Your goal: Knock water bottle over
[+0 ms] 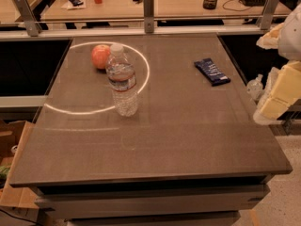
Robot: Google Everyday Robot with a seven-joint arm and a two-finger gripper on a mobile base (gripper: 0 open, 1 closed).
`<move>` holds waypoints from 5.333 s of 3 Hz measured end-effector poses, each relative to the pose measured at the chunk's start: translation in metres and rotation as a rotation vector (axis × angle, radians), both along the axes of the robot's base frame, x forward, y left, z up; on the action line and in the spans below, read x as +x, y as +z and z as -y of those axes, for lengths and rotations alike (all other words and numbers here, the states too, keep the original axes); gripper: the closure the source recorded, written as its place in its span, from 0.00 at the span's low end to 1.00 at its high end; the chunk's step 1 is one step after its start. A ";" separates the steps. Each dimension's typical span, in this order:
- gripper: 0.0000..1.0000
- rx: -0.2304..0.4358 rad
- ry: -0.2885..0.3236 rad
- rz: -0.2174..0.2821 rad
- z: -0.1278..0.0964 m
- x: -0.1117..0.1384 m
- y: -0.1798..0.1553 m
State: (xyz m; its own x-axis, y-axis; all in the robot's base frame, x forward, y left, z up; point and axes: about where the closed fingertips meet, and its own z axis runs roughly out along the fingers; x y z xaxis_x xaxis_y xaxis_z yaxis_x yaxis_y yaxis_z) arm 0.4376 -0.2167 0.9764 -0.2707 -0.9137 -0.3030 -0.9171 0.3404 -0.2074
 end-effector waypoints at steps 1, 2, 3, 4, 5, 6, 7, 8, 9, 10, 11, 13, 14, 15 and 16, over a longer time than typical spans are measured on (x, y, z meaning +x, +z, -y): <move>0.00 0.221 -0.112 0.025 0.018 0.007 -0.015; 0.00 0.432 -0.151 0.115 0.026 0.022 -0.033; 0.00 0.654 -0.104 0.250 0.012 0.035 -0.034; 0.00 0.881 -0.051 0.289 -0.022 0.035 -0.019; 0.00 0.961 -0.030 0.289 -0.040 0.033 0.001; 0.00 0.961 -0.030 0.289 -0.040 0.033 0.001; 0.00 0.981 -0.005 0.253 -0.054 0.027 -0.002; 0.00 1.009 0.035 0.226 -0.085 0.019 -0.004; 0.00 1.029 0.100 0.224 -0.127 0.016 -0.011; 0.00 1.054 0.169 0.223 -0.169 0.018 -0.025; 0.00 1.089 0.197 0.184 -0.201 0.022 -0.042; 0.00 1.148 0.235 0.149 -0.245 0.039 -0.068; 0.00 1.170 0.262 0.165 -0.264 0.055 -0.073; 0.00 1.190 0.288 0.173 -0.281 0.066 -0.077; 0.00 1.209 0.309 0.184 -0.296 0.076 -0.077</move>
Offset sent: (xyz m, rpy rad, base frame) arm 0.0253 0.0064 0.0388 1.1964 -0.3168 -0.1203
